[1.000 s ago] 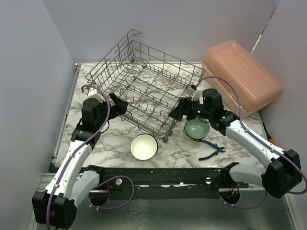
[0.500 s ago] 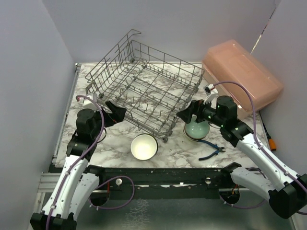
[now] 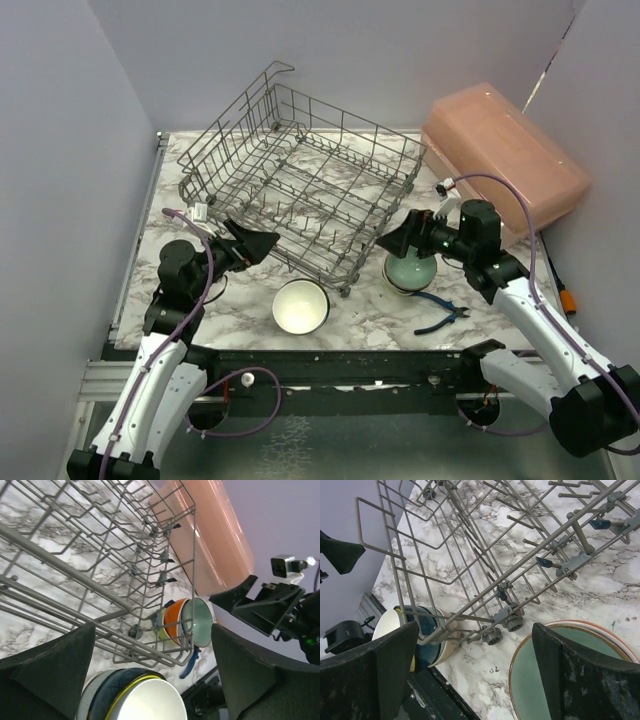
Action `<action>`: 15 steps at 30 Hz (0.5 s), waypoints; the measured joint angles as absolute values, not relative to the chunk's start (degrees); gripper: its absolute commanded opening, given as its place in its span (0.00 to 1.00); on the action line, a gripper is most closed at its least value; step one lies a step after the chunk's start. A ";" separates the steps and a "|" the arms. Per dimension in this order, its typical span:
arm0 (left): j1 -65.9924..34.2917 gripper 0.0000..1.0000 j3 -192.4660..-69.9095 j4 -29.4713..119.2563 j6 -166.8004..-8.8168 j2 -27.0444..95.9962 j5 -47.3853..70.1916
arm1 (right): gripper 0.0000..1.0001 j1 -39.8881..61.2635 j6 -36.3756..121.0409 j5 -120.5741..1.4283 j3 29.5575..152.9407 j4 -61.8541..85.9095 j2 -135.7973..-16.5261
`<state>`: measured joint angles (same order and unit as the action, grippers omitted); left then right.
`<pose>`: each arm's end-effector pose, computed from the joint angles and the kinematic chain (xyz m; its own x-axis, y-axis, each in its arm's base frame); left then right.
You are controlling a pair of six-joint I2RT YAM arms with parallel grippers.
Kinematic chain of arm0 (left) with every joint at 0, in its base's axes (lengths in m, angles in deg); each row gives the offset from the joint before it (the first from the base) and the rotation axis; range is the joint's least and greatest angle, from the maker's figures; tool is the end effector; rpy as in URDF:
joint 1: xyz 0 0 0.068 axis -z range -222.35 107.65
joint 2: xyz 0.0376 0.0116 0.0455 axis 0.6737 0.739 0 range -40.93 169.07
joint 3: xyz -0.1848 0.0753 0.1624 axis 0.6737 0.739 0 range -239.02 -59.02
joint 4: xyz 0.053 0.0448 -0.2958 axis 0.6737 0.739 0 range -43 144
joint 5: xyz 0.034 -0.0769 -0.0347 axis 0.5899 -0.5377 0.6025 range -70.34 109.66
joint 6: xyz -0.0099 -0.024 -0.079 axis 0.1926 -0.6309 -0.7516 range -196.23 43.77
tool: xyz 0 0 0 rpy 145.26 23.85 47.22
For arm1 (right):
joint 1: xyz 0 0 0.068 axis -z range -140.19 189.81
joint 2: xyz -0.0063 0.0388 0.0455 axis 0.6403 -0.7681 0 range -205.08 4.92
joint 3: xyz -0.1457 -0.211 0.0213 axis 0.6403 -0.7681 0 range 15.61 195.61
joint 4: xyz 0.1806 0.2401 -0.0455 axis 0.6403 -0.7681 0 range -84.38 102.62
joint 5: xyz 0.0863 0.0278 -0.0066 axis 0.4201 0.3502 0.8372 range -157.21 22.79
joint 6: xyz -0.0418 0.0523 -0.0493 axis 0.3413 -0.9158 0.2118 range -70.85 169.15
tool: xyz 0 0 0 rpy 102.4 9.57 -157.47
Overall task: Load the bowls into the dish rack
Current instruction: Pick up the bowl from the center of the board.
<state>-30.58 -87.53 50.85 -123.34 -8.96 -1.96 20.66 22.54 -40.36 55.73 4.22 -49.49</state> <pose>0.2324 -0.0758 0.2691 -0.4859 -0.5946 -0.6406 0.2813 0.5876 -0.7587 0.2721 0.1292 0.2481 -0.6332 0.2030 -0.7468 -0.4505 0.6879 0.5690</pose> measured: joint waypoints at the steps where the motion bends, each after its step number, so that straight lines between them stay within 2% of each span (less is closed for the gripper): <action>1: -30.45 0.99 -87.49 50.31 -123.89 -8.70 -2.68 | 1.00 21.27 22.16 -39.09 55.73 4.63 -49.87; 11: -24.59 0.99 -89.24 44.80 -129.85 -5.12 -6.27 | 1.00 26.56 18.14 -27.07 54.31 10.14 -53.58; 15: -17.36 0.99 -92.10 42.42 -130.14 -0.33 -4.80 | 1.00 29.57 17.20 -24.32 53.04 11.32 -53.58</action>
<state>-17.36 -92.10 42.42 -130.14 -0.33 -4.80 29.57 17.20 -24.32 53.04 11.32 -53.58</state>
